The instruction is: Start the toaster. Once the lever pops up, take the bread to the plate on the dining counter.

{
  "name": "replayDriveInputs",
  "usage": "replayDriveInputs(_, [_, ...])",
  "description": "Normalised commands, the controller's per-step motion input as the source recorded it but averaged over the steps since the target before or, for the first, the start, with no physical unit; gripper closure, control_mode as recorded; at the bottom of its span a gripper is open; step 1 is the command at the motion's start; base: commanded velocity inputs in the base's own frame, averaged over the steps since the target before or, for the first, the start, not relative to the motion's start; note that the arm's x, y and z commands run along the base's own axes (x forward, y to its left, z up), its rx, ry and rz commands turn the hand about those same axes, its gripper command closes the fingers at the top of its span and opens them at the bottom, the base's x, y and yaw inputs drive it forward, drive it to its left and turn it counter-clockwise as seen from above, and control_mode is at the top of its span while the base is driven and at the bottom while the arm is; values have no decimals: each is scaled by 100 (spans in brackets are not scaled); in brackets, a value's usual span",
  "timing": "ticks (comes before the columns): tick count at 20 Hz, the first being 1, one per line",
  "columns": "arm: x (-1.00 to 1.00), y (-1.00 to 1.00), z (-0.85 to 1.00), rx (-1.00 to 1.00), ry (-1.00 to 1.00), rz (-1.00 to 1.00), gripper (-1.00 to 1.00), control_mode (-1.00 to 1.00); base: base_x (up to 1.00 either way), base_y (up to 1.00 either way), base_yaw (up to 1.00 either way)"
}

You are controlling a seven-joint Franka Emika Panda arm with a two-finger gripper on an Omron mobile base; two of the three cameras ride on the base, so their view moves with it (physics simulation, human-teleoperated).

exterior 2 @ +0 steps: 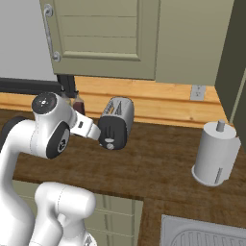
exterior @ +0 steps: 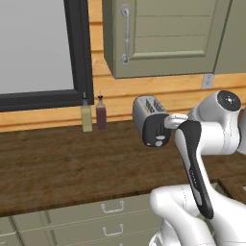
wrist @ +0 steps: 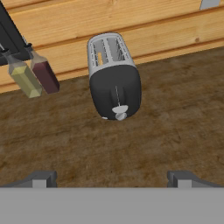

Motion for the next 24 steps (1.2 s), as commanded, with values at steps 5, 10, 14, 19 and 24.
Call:
replayDriveInputs(5, [0, 0, 0, 0, 0, 0, -100, -100, 0, 0, 0])
replayDriveInputs(10, [0, 0, 0, 0, 0, 0, -100, -100, 0, 0, 0])
replayDriveInputs(14, [0, 0, 0, 0, 0, 0, -100, -100, 0, 0, 0])
replayDriveInputs(19, [0, 0, 0, 0, 0, 0, -100, -100, 0, 0, 0])
replayDriveInputs(24, [0, 0, 0, 0, 0, 0, -100, -100, 0, 0, 0])
